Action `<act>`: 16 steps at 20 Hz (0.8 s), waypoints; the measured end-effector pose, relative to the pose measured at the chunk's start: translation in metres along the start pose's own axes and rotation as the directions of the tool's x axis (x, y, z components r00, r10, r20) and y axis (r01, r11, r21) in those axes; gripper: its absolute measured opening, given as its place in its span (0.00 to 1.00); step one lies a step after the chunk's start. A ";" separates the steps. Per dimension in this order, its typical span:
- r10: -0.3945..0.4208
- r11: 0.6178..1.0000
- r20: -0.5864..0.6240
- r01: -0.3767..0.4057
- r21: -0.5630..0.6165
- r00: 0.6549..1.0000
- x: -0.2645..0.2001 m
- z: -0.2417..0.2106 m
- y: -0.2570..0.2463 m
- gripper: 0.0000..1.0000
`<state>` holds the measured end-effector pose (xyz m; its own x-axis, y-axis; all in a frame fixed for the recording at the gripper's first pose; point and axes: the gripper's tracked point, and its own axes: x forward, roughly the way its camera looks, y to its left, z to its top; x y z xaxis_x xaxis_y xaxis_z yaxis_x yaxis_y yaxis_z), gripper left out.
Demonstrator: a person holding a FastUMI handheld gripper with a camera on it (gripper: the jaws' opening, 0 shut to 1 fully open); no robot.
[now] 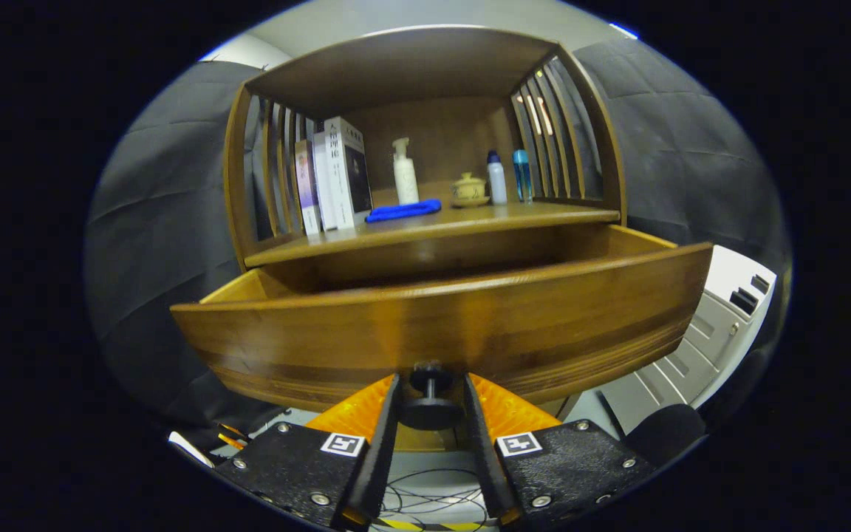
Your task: Pull open the drawer, take out the items inside it, and place them on the countertop above the cabinet.
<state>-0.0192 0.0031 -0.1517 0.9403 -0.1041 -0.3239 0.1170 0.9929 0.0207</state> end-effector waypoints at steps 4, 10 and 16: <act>-0.008 0.999 0.047 0.007 0.031 0.999 -0.008 0.047 -0.014 0.85; -0.066 0.998 0.098 0.065 0.014 0.993 -0.028 0.099 -0.026 0.95; -0.010 0.998 0.135 0.018 -0.056 0.991 -0.005 0.169 0.008 0.96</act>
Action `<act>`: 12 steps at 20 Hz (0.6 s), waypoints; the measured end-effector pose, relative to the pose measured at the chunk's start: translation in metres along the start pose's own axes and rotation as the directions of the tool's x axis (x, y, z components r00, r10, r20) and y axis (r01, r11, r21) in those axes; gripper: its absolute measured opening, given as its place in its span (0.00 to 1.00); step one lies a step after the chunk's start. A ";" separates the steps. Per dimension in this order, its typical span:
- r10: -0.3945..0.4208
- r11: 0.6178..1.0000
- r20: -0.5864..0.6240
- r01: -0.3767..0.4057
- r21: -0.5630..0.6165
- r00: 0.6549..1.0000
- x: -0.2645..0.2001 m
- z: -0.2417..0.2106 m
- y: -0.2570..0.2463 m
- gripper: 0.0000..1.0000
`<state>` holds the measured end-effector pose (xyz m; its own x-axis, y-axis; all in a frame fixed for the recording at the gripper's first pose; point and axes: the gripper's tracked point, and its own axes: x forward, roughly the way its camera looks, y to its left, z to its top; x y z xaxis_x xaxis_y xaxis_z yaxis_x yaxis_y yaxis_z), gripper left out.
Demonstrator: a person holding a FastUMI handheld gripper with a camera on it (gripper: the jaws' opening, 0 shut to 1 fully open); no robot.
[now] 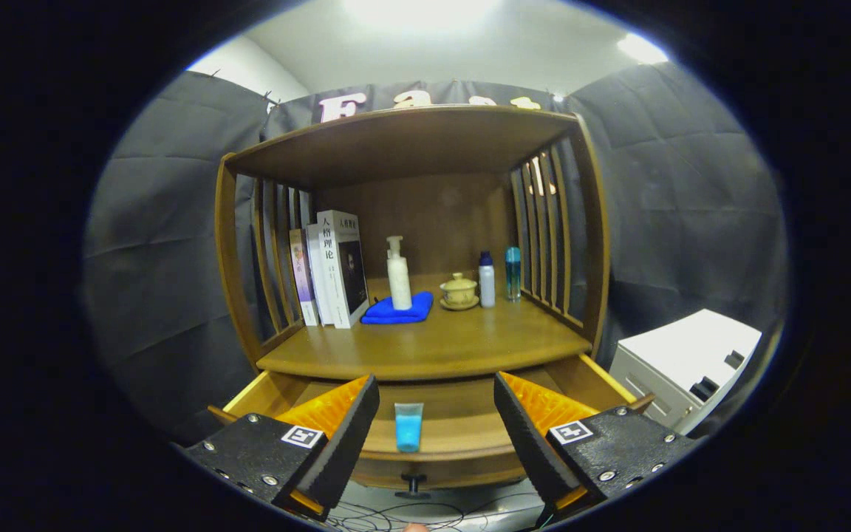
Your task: Pull open the drawer, take out the items inside it, and place them on the countertop above the cabinet.
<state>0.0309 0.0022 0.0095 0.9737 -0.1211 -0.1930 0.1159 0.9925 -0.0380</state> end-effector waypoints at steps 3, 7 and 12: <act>0.015 0.999 -0.049 -0.013 0.041 0.999 0.033 0.009 0.014 0.96; -0.056 0.997 -0.215 0.068 0.047 0.975 0.074 -0.026 0.006 0.96; -0.103 0.995 -0.402 0.099 -0.029 0.910 0.104 -0.075 0.010 0.96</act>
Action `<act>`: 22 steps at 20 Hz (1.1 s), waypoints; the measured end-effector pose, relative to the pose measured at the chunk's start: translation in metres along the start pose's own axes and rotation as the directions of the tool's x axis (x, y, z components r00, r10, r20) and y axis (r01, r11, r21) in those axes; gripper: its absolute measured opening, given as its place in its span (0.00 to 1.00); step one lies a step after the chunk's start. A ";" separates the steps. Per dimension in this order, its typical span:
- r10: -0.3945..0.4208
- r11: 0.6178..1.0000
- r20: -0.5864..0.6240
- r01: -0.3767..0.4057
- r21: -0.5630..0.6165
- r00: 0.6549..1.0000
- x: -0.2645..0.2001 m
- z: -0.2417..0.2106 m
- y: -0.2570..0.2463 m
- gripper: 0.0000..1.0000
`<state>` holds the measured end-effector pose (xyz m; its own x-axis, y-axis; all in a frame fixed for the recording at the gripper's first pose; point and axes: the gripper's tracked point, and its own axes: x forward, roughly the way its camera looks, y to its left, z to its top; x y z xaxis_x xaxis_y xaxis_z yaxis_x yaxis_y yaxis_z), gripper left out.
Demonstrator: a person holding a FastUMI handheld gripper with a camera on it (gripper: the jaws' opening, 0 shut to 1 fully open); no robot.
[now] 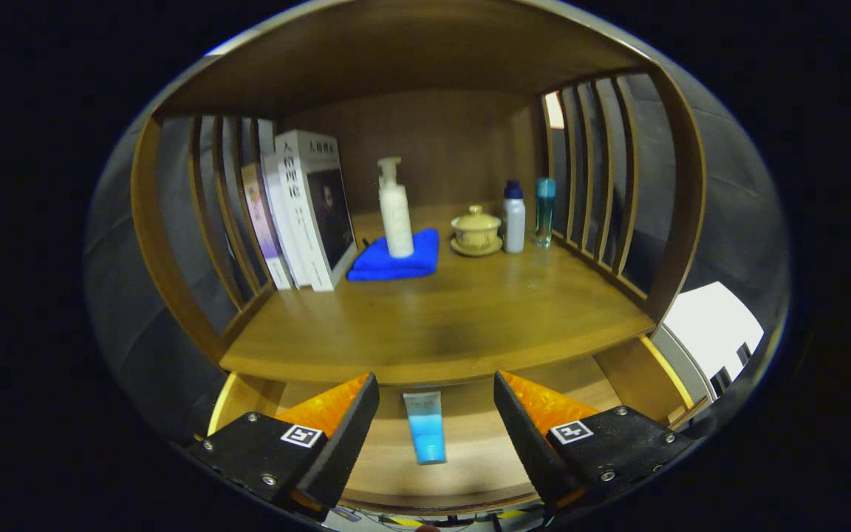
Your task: Pull open the drawer, take out the items inside it, and place them on the countertop above the cabinet.
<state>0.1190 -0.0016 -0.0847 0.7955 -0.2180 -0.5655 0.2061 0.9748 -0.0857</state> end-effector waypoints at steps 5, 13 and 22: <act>-0.011 0.999 -0.176 0.016 0.030 0.984 0.028 -0.038 0.012 0.96; -0.051 0.998 -0.410 0.066 0.021 0.911 0.058 -0.084 0.016 0.95; -0.074 0.997 -0.561 0.082 -0.012 0.824 0.070 -0.118 0.016 0.87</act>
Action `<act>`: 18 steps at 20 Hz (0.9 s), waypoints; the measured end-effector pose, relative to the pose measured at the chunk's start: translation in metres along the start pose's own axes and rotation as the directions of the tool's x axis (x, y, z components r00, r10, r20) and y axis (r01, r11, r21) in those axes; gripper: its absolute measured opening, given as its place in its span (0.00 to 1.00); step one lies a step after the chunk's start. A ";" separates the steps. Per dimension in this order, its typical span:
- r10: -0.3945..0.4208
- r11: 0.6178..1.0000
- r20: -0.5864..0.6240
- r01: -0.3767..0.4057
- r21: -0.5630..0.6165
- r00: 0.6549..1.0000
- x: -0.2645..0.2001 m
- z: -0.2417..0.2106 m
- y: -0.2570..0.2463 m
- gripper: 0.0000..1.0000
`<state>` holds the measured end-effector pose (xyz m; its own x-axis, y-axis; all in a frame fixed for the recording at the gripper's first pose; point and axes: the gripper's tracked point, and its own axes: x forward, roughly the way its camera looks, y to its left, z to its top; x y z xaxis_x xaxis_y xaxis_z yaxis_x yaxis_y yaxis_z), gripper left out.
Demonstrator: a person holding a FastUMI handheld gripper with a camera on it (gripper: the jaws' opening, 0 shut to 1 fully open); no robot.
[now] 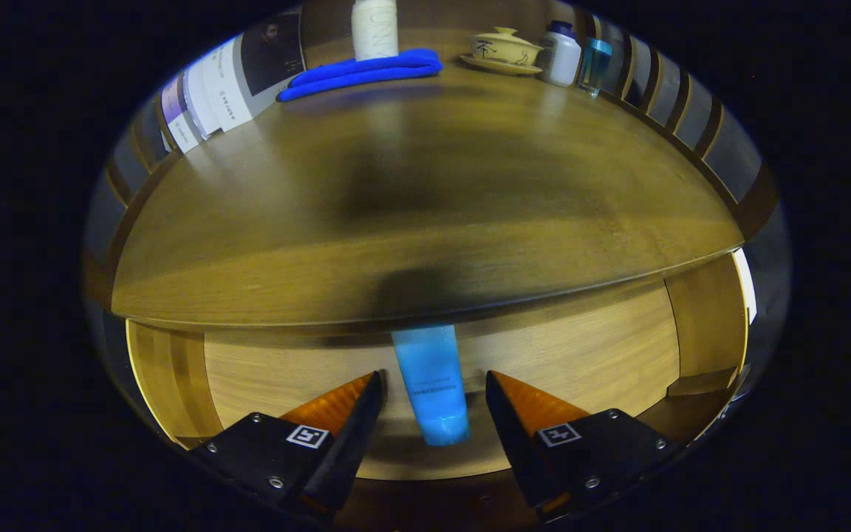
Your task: Pull open the drawer, take out the items inside it, and place them on the countertop above the cabinet.
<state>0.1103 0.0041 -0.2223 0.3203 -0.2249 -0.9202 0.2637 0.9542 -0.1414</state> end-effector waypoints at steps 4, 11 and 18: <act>0.012 0.999 -0.010 -0.012 0.036 1.000 0.007 0.001 -0.001 0.70; -0.032 0.997 -0.003 0.032 0.076 0.999 -0.006 -0.003 -0.014 0.46; -0.052 0.993 0.064 0.045 0.113 0.997 -0.038 -0.002 -0.027 0.46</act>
<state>0.0892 -0.0129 -0.1844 0.3634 -0.2864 -0.8865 0.3788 0.9148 -0.1403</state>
